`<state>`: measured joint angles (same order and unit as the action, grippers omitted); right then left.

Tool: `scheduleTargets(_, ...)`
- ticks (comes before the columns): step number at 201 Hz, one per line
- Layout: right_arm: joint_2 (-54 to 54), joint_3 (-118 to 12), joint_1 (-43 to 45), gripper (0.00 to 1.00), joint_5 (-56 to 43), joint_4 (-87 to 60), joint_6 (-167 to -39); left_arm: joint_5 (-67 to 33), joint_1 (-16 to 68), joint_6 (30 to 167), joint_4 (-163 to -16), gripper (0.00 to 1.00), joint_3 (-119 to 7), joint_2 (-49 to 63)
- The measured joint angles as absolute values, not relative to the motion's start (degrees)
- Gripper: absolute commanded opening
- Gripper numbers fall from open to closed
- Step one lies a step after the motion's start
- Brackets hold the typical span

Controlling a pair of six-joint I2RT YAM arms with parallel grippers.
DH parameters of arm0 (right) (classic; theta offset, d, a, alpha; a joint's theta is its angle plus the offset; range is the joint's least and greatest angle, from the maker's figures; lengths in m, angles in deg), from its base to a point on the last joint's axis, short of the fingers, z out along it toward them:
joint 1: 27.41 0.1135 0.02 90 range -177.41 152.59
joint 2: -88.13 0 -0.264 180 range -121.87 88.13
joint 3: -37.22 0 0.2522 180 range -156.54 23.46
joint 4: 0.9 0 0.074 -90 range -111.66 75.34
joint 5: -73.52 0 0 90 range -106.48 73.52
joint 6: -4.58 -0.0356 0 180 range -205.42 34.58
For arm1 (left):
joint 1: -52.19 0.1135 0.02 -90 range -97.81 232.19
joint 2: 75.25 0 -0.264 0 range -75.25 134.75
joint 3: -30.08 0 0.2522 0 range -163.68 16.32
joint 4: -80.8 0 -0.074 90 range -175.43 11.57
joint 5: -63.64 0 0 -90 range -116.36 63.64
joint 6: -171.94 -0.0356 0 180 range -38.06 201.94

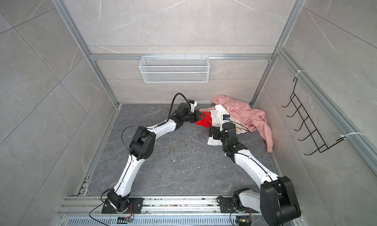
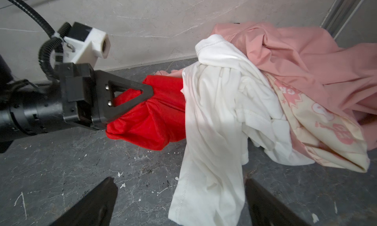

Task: Pick out a specific cloth from the pile
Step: 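Lift the red cloth with the left gripper while the right gripper holds the white cloth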

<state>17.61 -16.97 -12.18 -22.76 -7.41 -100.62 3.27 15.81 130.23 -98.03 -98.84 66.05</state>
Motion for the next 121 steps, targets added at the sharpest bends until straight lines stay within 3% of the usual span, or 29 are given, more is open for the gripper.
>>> scheduleTargets(121,17.6,-17.1,-13.5,1.00,-24.7,-7.6,-100.2,3.8,15.7,131.3,-98.3,0.00,-106.1,66.0)
